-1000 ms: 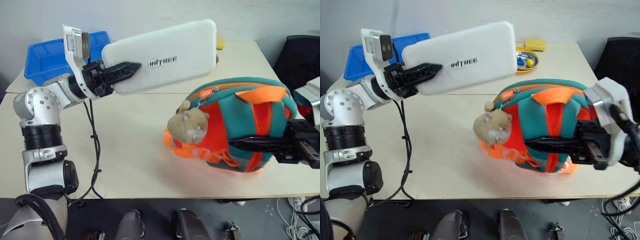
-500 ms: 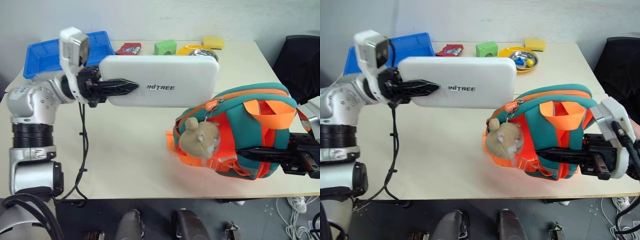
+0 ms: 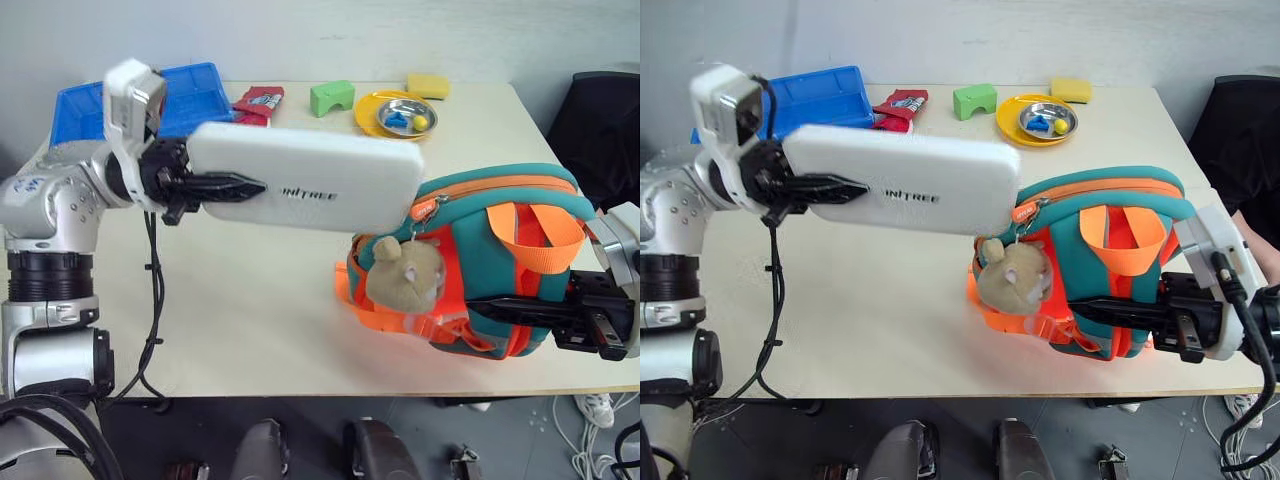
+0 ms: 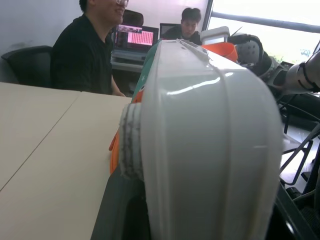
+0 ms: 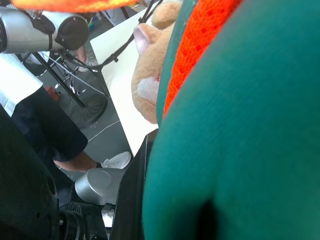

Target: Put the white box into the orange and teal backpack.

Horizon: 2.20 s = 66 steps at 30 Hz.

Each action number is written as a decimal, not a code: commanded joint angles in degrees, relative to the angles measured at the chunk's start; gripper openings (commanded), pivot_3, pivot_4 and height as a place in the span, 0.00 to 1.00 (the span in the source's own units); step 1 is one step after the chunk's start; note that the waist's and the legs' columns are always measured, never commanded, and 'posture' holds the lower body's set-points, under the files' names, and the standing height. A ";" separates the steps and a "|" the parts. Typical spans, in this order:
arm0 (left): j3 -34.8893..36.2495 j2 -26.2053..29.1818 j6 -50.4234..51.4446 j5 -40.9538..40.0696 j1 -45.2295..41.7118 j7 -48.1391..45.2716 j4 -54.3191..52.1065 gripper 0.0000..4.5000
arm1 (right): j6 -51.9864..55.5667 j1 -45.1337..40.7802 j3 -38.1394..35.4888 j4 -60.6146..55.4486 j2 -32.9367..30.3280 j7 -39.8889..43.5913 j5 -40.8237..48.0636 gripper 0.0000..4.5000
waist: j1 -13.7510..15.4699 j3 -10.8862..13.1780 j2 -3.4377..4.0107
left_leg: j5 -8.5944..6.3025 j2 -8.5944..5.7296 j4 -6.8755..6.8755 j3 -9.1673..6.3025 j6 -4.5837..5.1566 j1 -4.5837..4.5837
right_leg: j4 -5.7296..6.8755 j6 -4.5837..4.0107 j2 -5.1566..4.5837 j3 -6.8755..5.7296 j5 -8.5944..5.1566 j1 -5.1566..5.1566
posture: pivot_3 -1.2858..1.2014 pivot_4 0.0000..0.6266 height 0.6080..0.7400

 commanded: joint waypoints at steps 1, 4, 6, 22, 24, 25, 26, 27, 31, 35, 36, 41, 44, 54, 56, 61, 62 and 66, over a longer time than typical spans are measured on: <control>-0.87 -1.01 -4.20 2.61 0.03 1.52 -1.54 0.27 | 0.15 -0.26 -2.76 -0.34 -1.54 1.07 2.39 0.01 | 0.19 0.00 0.00 | 0.00 -0.01 0.01 0.00 0.00 -0.01 | 0.00 0.00 0.00 0.00 0.00 0.00 | 0.52 0.24 1.00; -1.91 -2.97 -7.14 4.18 0.77 2.60 -2.05 0.27 | 0.67 -0.91 -3.46 -0.27 -2.20 1.23 4.71 0.01 | 0.55 0.00 0.00 | -0.03 -0.02 0.05 -0.02 0.05 -0.01 | -0.03 0.00 -0.03 -0.01 0.00 0.05 | 0.52 0.24 1.00; -2.34 -4.69 -8.25 4.57 0.42 3.54 -2.15 0.27 | 0.66 -1.19 -3.35 -0.53 -2.48 0.86 5.72 0.01 | 0.82 0.00 0.00 | -0.03 -0.02 0.08 -0.02 0.06 0.00 | -0.02 0.00 -0.04 -0.02 0.00 0.07 | 0.52 0.24 1.00; -2.02 -4.76 -12.51 7.35 -6.31 1.00 7.70 0.27 | 2.67 0.05 -7.85 -1.59 -4.36 0.57 11.34 0.01 | 1.30 0.01 -0.02 | -0.03 -0.01 0.10 -0.02 0.07 -0.01 | 0.04 0.00 0.00 -0.03 0.00 0.02 | 0.52 0.24 1.00; -2.69 -5.66 -13.86 8.29 -5.93 1.18 7.55 0.27 | 2.63 -0.66 -7.89 -1.48 -4.66 -0.15 12.87 0.01 | 1.30 0.01 -0.02 | -0.03 -0.01 0.10 -0.02 0.07 -0.02 | 0.04 0.00 0.00 -0.03 0.00 0.02 | 0.52 0.24 1.00; -3.00 -6.25 -14.52 8.72 -5.97 1.36 7.79 0.27 | 2.55 -1.19 -7.73 -1.38 -4.91 -0.72 13.83 0.01 | 1.34 0.01 -0.02 | -0.03 -0.01 0.11 -0.02 0.07 -0.01 | 0.04 0.00 0.00 -0.02 0.00 0.02 | 0.52 0.24 1.00; -3.44 -6.94 -15.28 9.23 -6.02 1.40 8.06 0.27 | 2.42 -1.77 -7.51 -1.34 -5.17 -1.21 14.75 0.01 | 1.45 0.01 -0.02 | -0.03 -0.01 0.11 -0.02 0.07 -0.02 | 0.05 0.00 -0.01 -0.02 0.00 0.02 | 0.52 0.24 1.00; -3.92 -7.53 -15.51 9.49 -5.96 1.17 8.03 0.27 | 2.34 -2.24 -7.33 -1.33 -5.45 -1.70 15.50 0.01 | 1.49 0.01 -0.02 | -0.03 -0.03 0.13 -0.02 0.07 -0.02 | 0.07 0.00 -0.02 -0.03 0.00 0.02 | 0.52 0.24 1.00; -7.35 -10.48 -16.96 11.06 -5.16 -0.58 5.93 0.27 | 1.54 -4.70 -5.33 -0.62 -6.34 -3.59 16.57 0.01 | 1.44 0.01 -0.02 | -0.03 -0.03 0.13 -0.03 0.09 -0.02 | 0.04 0.00 -0.03 -0.03 0.00 0.04 | 0.52 0.24 1.00; -11.27 -15.56 -21.76 14.64 -5.75 0.26 6.27 0.27 | 0.91 -7.07 -2.65 -0.65 -6.11 -4.42 16.13 0.01 | 1.49 0.01 -0.02 | -0.03 -0.03 0.13 -0.03 0.09 -0.03 | 0.03 0.00 -0.03 -0.03 0.00 0.03 | 0.52 0.24 1.00; -12.35 -17.10 -23.57 15.97 -6.20 0.77 6.87 0.27 | 0.74 -7.76 -1.90 -0.78 -6.00 -4.53 16.13 0.01 | 1.47 0.01 -0.02 | -0.03 -0.03 0.13 -0.02 0.09 -0.04 | 0.02 0.00 -0.03 -0.03 0.00 0.03 | 0.52 0.24 1.00; -15.07 -24.07 -29.03 19.28 -8.65 2.49 10.39 0.27 | -0.18 -10.73 1.51 -0.85 -5.29 -5.42 15.57 0.01 | 1.35 0.01 -0.02 | -0.04 -0.03 0.13 -0.01 0.10 -0.04 | 0.04 0.00 0.01 -0.01 0.00 0.01 | 0.52 0.24 1.00; -16.57 -32.26 -28.27 21.28 -11.32 9.00 13.29 0.27 | -1.71 -12.13 4.56 -1.68 -3.61 -7.19 14.62 0.01 | 1.40 0.01 -0.03 | -0.04 -0.03 0.12 -0.01 0.10 -0.04 | 0.04 0.00 0.02 0.00 0.00 -0.01 | 0.52 0.24 1.00; -11.49 -31.57 -18.92 21.57 -9.81 17.40 14.09 0.70 | -4.13 -7.00 4.19 -4.98 1.09 -12.90 12.64 0.00 | 0.24 0.02 -0.03 | -0.03 -0.01 0.04 -0.13 0.10 0.04 | 0.23 0.01 0.19 0.20 0.01 -0.12 | 0.52 0.24 1.00; -10.36 -28.26 -17.12 20.14 -8.78 15.49 12.31 0.84 | -4.35 -4.90 3.24 -5.55 1.64 -13.28 12.06 0.00 | -0.15 0.02 -0.03 | -0.01 0.01 0.00 -0.15 0.06 0.07 | 0.28 0.00 0.21 0.20 0.01 -0.11 | 0.52 0.24 1.00; -7.25 -16.92 -10.85 14.34 -5.10 5.73 5.03 0.98 | -5.16 -0.77 2.14 -6.48 2.22 -13.70 9.75 0.00 | -0.04 0.02 -0.03 | 0.01 -0.01 0.02 -0.16 0.03 0.05 | 0.24 0.01 0.14 0.19 0.00 -0.11 | 0.52 0.24 1.00; -6.50 -14.34 -9.15 12.95 -4.50 3.78 3.66 0.98 | -5.30 -0.35 1.93 -6.50 2.32 -13.77 9.72 0.00 | -0.04 0.02 -0.03 | 0.01 -0.02 0.02 -0.16 0.02 0.05 | 0.23 0.00 0.13 0.19 0.00 -0.10 | 0.52 0.24 1.00; -3.95 -10.66 0.52 5.37 -4.40 2.35 -3.06 0.98 | -6.26 0.01 2.71 -6.50 2.55 -13.99 9.24 0.00 | 0.23 0.02 -0.03 | 0.01 -0.04 0.07 -0.16 0.03 0.06 | 0.23 0.01 0.08 0.19 0.00 -0.06 | 0.52 0.24 1.00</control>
